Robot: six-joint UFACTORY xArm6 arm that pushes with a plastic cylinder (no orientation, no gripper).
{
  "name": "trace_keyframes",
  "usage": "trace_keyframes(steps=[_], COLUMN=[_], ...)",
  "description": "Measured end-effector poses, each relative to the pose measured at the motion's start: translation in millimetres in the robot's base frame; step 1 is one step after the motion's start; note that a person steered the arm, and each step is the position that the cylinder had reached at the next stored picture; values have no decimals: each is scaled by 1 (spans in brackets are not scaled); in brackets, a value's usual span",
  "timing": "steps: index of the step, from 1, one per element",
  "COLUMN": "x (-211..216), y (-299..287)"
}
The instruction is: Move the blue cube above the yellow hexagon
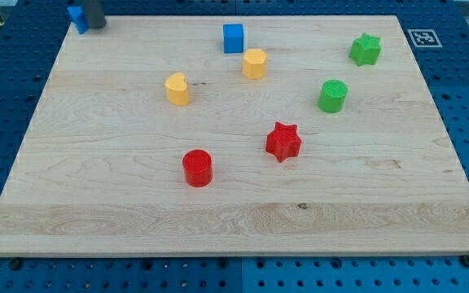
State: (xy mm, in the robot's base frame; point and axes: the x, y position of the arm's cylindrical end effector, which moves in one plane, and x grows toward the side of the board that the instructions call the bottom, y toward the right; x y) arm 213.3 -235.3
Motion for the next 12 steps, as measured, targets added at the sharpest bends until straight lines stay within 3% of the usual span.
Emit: trace_keyframes(steps=[3, 12], x=[0, 2], y=[85, 69])
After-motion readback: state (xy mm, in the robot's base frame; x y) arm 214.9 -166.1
